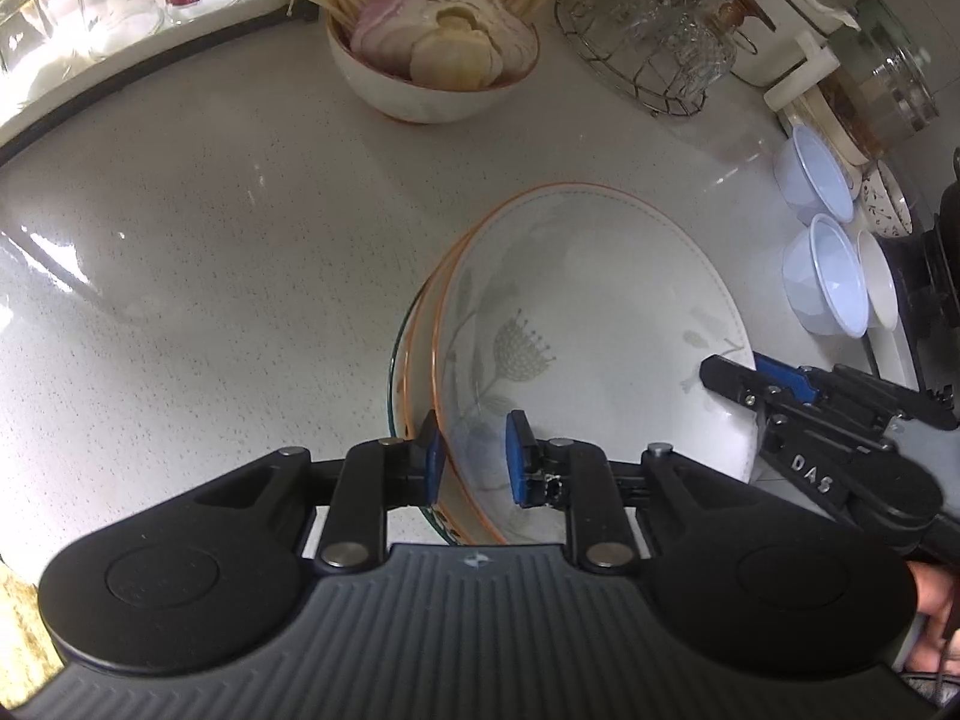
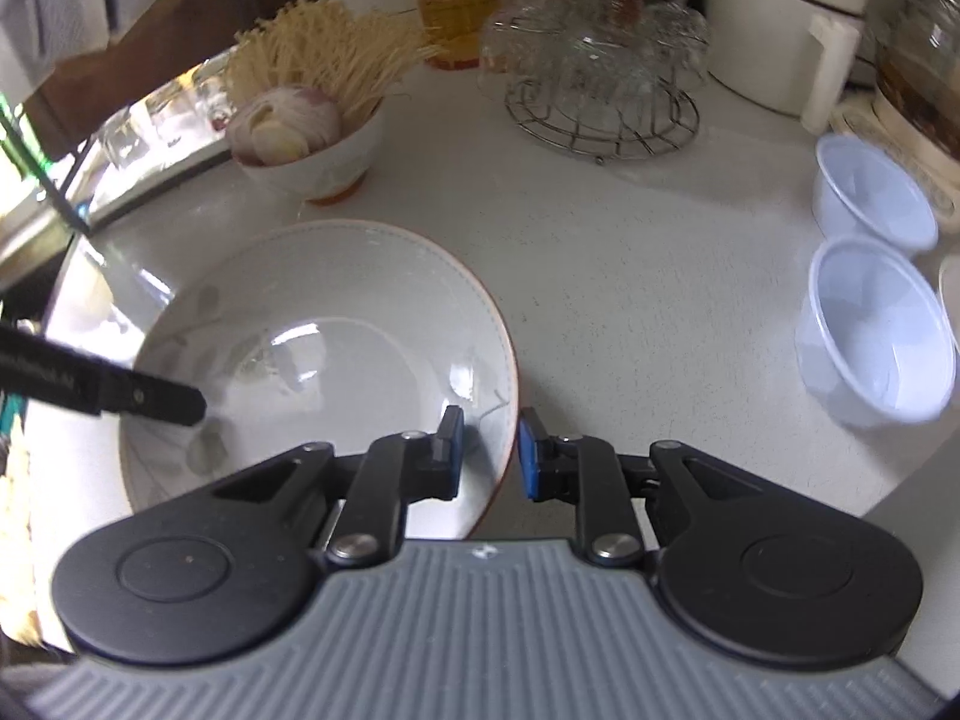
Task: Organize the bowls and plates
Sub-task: 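Carry the second white plate with both grippers and lower it onto the stack, then open both grippers and move them to the light blue plastic bowls, then close both grippers on opposite rims of a light blue plastic bowl, then lift the light blue bowl with both grippers toward the plate stack, then lower the light blue bowl onto the counter and open both grippers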
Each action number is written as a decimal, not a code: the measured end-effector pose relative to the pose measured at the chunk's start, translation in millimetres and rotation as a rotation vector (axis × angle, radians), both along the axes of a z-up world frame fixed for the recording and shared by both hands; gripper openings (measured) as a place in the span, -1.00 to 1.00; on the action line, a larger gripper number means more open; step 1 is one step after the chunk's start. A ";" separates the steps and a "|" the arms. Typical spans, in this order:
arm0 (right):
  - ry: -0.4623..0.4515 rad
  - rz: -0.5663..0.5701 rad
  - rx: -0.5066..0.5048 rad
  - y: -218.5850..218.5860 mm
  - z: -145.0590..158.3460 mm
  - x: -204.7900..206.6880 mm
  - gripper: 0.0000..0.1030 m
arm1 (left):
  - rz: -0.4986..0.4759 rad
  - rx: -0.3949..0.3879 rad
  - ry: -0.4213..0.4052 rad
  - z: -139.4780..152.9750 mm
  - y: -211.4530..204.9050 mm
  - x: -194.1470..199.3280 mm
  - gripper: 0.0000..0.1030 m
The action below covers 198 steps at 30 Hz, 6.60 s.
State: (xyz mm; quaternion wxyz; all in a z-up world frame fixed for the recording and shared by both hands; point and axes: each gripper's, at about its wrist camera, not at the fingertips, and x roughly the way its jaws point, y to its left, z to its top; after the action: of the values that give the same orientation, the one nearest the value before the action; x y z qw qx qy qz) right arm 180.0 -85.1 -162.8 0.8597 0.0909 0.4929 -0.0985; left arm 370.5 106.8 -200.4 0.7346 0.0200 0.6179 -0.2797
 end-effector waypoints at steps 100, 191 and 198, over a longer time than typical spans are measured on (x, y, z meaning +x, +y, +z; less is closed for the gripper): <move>-0.124 -0.507 0.332 -242.2 27.8 -121.6 0.00 | -0.106 -0.159 -0.138 16.0 -283.9 -56.2 0.09; -0.084 -0.069 0.316 -197.0 6.0 -47.0 -0.08 | 0.236 -0.030 -0.210 34.4 -192.3 -81.4 -0.25; -0.173 -0.060 0.236 -198.0 39.3 -55.6 -0.08 | 0.236 -0.048 -0.239 68.3 -192.3 -90.8 -0.25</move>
State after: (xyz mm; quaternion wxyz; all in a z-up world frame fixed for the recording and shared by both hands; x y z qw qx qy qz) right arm 124.4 -283.1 -123.6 0.8790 0.2141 0.4222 -0.0573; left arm 279.7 -85.5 -132.1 0.8310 -0.0371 0.5171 -0.2017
